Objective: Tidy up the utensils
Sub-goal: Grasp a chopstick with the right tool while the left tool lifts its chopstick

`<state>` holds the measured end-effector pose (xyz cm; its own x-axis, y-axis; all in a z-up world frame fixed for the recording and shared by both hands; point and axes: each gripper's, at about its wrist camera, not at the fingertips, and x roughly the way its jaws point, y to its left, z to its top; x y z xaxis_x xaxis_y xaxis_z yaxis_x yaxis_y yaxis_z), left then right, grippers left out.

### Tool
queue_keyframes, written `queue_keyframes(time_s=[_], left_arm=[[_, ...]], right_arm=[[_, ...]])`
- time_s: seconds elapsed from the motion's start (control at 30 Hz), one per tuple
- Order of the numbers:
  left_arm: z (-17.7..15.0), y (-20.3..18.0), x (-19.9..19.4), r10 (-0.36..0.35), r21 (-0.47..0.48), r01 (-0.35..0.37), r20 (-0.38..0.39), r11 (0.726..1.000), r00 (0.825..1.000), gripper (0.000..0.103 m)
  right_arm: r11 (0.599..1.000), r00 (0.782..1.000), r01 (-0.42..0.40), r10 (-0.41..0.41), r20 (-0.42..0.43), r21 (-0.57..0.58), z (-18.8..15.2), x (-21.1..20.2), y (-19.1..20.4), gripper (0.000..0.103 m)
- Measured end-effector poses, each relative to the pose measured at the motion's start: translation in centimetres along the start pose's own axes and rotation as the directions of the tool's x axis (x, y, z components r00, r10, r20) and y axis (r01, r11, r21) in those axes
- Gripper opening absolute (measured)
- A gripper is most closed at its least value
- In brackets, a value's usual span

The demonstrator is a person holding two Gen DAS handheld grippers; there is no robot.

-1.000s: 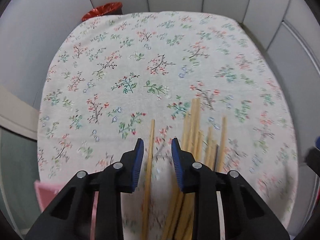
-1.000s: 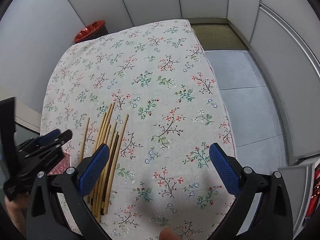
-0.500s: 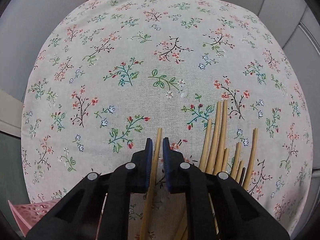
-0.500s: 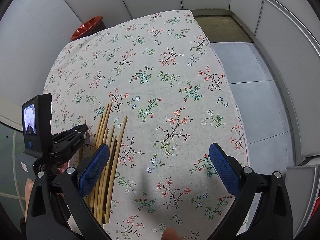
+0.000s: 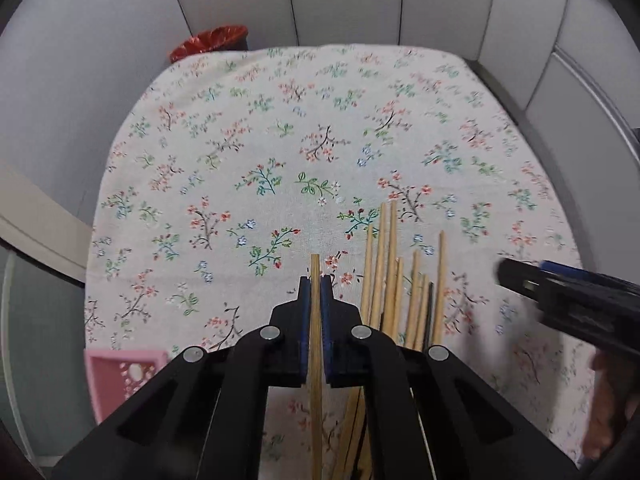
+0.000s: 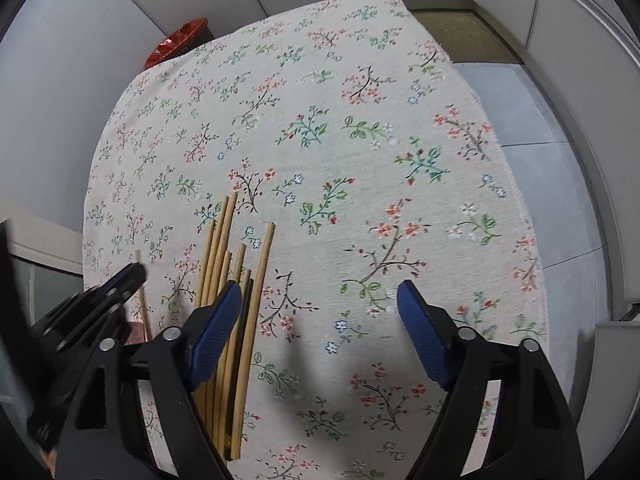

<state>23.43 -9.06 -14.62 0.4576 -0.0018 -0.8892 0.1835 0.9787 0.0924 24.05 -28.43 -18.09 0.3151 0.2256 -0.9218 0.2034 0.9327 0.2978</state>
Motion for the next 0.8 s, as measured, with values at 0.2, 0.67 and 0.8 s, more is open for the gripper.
queue_keyframes(time_s=[0.2, 0.67, 0.8], left_arm=[[-2.0, 1.1, -5.5, -0.026, -0.005, 0.027, 0.078, 1.000, 0.997, 0.005], [-5.4, 3.3, -8.7, -0.046, -0.042, 0.052, 0.134, 0.998, 0.990, 0.005], [-5.8, 3.8, -9.6, -0.066, -0.052, 0.075, 0.167, 0.996, 0.984, 0.005]], right_arm=[[1.000, 0.999, -0.019, 0.019, -0.028, -0.021, -0.2, 2.8, 2.2, 0.039], [0.990, 0.995, 0.101, -0.098, 0.032, -0.096, -0.3, 5.9, 5.5, 0.007], [0.991, 0.995, 0.097, -0.093, 0.043, -0.090, -0.7, 5.4, 5.0, 0.004]])
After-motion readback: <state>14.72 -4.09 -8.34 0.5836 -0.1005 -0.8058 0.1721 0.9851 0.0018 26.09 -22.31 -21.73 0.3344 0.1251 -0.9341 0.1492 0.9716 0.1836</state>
